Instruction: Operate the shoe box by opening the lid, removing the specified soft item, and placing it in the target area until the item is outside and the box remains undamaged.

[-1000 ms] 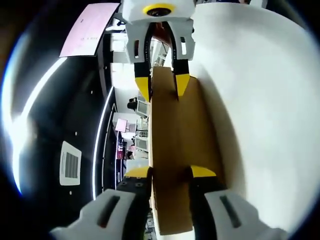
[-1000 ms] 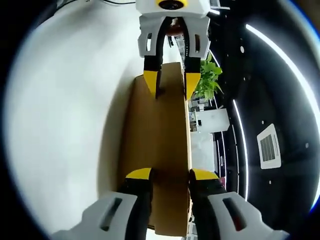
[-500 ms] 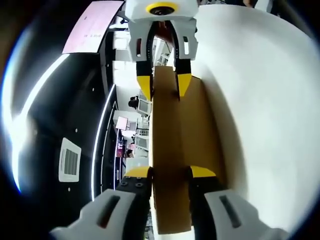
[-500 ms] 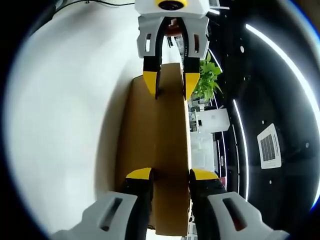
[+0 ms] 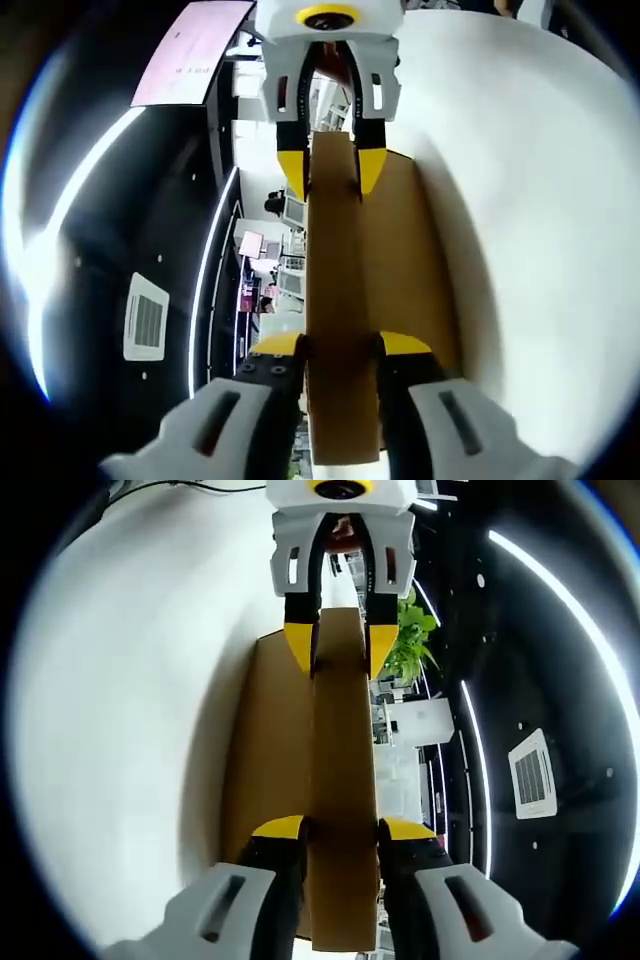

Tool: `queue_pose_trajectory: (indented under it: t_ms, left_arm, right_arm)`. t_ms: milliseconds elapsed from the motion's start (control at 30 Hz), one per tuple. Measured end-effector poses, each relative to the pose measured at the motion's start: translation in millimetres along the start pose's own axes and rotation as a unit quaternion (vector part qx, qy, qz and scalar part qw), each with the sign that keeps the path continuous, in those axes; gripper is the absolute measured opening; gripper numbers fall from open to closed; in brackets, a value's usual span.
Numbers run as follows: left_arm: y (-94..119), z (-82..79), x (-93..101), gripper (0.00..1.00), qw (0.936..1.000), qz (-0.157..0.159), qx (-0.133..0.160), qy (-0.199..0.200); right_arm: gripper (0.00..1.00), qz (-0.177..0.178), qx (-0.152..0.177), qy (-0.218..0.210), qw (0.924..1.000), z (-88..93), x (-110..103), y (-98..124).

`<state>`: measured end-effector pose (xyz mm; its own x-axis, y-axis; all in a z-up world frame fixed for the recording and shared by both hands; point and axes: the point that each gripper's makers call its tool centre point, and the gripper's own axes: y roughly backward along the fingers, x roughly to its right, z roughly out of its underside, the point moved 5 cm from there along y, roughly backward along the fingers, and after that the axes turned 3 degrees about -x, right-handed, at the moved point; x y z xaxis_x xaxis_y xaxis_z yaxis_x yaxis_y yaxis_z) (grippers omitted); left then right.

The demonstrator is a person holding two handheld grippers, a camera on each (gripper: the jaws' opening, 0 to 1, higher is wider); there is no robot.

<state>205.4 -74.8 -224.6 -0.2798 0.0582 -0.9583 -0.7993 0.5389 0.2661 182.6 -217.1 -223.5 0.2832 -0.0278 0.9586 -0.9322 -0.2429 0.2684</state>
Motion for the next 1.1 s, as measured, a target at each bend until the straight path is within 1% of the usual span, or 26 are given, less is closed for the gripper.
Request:
queue_pose_trajectory:
  t_ms: [67,100,167,233,433,633,800,867,967,1000,1100]
  left_arm:
    - [-0.9,0.1,1.1,0.29,0.9999,-0.006,0.000,-0.016]
    - [-0.9,0.0,1.4,0.29,0.9998,-0.006,0.002,-0.018]
    - [-0.7,0.4,0.6,0.29,0.9999,-0.006,0.003,-0.012]
    - [-0.6,0.1,0.2,0.29,0.9998,-0.007,0.004,-0.016]
    - [-0.9,-0.4,-0.4,0.29,0.9998,-0.008,-0.003,-0.015]
    - [-0.6,0.1,-1.0,0.29,0.9999,-0.010,-0.001,-0.010]
    - [-1.4,0.3,-1.0,0.29,0.9999,-0.014,-0.005,-0.007]
    - [-3.4,1.8,0.7,0.29,0.9997,-0.020,-0.008,-0.009]
    - [-9.0,3.8,4.2,0.35,0.9994,-0.020,-0.025,-0.012]
    - [-9.2,3.7,3.5,0.35,0.9993,-0.024,-0.026,-0.012]
    - [-8.5,4.8,0.1,0.35,0.9994,-0.021,-0.026,-0.007]
  right_arm:
    - [0.27,0.000,-0.001,0.001,1.0000,-0.3,0.0,-0.3]
    - [0.27,-0.002,-0.002,-0.001,1.0000,-0.4,0.1,-0.3]
    - [0.27,-0.001,-0.002,-0.001,1.0000,-0.7,0.3,-0.3]
    - [0.27,-0.001,-0.003,-0.001,1.0000,-0.3,-0.2,-0.3]
    - [0.28,-0.001,-0.004,0.000,1.0000,-0.2,0.0,-1.3]
    - [0.28,0.002,-0.007,0.002,1.0000,0.2,0.4,-1.0]
    - [0.27,0.004,-0.004,0.006,1.0000,0.4,1.5,-0.9]
    - [0.27,0.004,-0.003,0.006,1.0000,-0.8,1.6,-1.8]
    - [0.27,0.006,-0.001,0.008,0.9999,-2.3,3.1,-2.7]
    - [0.27,0.006,-0.001,0.008,1.0000,-2.5,3.5,-2.8]
    - [0.27,0.007,0.001,0.008,0.9999,-2.0,4.3,-1.5]
